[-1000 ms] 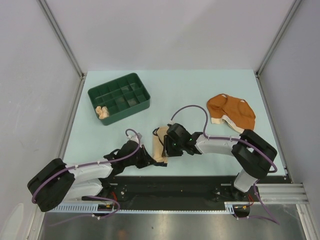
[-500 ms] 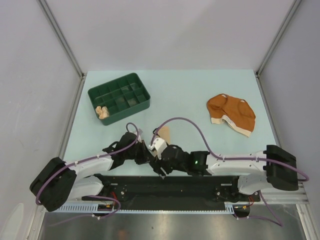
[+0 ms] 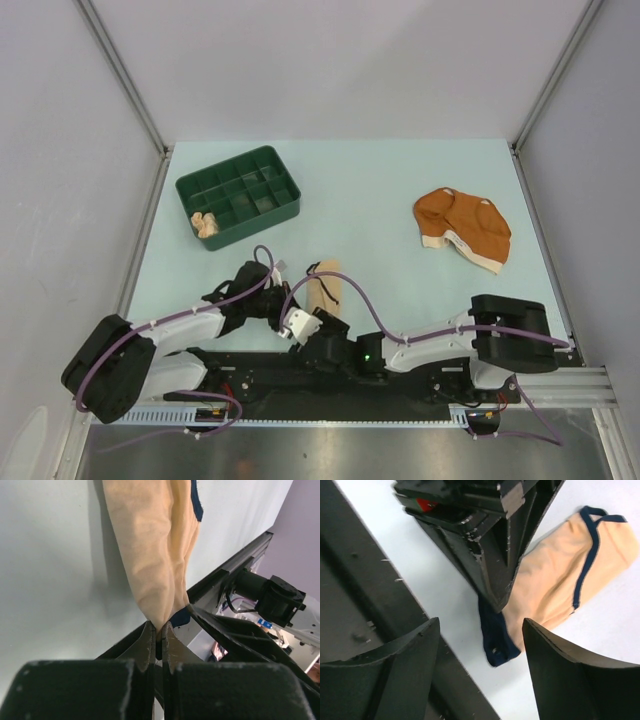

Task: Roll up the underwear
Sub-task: Roll the underwear to the center of the board.

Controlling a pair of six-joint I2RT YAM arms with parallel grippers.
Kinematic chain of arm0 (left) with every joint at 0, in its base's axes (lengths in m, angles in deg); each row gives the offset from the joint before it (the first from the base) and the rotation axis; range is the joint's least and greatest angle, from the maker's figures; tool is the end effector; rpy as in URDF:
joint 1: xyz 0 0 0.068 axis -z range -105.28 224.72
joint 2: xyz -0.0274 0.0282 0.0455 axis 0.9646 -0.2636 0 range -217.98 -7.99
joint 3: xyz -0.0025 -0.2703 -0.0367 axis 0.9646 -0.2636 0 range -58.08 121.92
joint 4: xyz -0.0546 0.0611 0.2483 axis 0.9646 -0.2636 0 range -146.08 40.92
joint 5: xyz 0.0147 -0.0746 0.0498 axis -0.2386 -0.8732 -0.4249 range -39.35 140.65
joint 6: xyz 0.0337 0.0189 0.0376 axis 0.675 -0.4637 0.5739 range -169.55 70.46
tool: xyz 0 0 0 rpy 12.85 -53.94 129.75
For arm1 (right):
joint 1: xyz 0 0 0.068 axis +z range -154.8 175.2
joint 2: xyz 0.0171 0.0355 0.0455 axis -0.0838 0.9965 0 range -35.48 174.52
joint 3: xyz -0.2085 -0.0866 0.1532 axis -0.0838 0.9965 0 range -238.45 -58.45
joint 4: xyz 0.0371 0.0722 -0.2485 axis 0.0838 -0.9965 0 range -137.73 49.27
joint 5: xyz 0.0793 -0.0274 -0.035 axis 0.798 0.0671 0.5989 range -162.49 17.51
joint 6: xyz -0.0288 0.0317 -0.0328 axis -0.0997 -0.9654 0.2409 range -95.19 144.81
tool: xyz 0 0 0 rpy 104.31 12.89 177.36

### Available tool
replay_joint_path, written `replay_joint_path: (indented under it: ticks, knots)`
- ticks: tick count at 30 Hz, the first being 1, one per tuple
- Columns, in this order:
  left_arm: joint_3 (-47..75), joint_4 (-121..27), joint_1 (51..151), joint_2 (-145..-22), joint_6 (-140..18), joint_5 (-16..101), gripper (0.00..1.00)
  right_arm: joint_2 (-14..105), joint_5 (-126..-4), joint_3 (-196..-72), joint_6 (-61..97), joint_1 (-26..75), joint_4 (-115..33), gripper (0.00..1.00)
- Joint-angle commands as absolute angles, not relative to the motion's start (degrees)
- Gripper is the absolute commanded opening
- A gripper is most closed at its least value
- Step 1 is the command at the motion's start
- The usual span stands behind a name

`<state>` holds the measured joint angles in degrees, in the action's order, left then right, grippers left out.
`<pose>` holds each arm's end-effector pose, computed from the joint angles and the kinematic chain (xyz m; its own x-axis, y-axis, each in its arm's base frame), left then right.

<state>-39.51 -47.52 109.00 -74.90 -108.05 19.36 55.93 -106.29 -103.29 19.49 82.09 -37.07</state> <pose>0.1512 -0.1255 0.1370 -0.9756 -0.2167 -0.0349 -0.1085 0.6143 -0.7816 0.0368 0.3127 0.1702 -0.1116 -0.6351 -0.7644 -0.8008 0.5130 -0.3092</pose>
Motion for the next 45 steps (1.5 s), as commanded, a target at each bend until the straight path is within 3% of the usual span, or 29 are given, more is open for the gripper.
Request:
replay_joint_path:
  ticks: [1, 2, 6, 11, 14, 15, 17, 21, 24, 26, 30, 36, 45]
  knots:
    - [-38.39, -46.79, 107.94, -74.61, -109.14, 15.50, 0.00, 58.82, -114.85, -103.19, 21.12, 82.91, -31.94, 0.69]
    - [-38.48, -46.79, 107.68, -74.43, -109.22, 15.32, 0.00, 59.26, -115.03, -103.19, 21.29, 83.17, -31.94, 0.67]
    - [-38.92, -46.71, 106.80, -74.17, -109.31, 14.62, 0.00, 60.67, -118.01, -103.19, 21.03, 83.44, -32.29, 0.39]
    - [-39.80, -44.77, 105.92, -74.61, -109.75, 13.13, 0.00, 61.98, -116.62, -103.19, 22.69, 83.35, -31.15, 0.26]
    - [-40.59, -43.28, 105.39, -74.69, -110.10, 12.33, 0.00, 61.81, -113.81, -103.19, 23.49, 83.09, -30.97, 0.13]
    - [-40.68, -43.45, 105.13, -74.52, -109.84, 12.51, 0.06, 61.64, -112.15, -103.19, 23.84, 82.74, -31.15, 0.00]
    - [-40.68, -44.33, 104.25, -73.38, -108.87, 13.21, 0.19, 60.67, -110.12, -103.19, 23.84, 82.12, -31.67, 0.00]
    - [-40.76, -48.11, 100.57, -71.09, -105.54, 16.02, 0.58, 58.39, -99.69, -103.45, 24.11, 79.31, -34.56, 0.00]
    - [-40.50, -53.02, 97.75, -69.17, -102.20, 20.41, 0.78, 56.72, -92.66, -104.41, 23.58, 75.89, -38.34, 0.00]
    - [-40.15, -54.70, 96.78, -68.37, -99.65, 24.87, 0.82, 56.27, -87.03, -105.12, 23.32, 73.25, -40.37, 0.00]
    - [-40.06, -55.76, 96.78, -66.88, -96.57, 30.69, 0.82, 55.57, -77.10, -106.97, 23.23, 68.94, -45.02, 0.00]
    - [-43.05, -49.62, 97.04, -63.01, -91.57, 33.68, 0.74, 57.76, -61.72, -110.66, 23.40, 61.49, -49.24, 0.00]
    - [-49.45, -38.29, 105.21, -56.77, -86.37, 34.04, 0.68, 62.42, -42.71, -114.53, 22.44, 51.73, -51.10, 0.00]
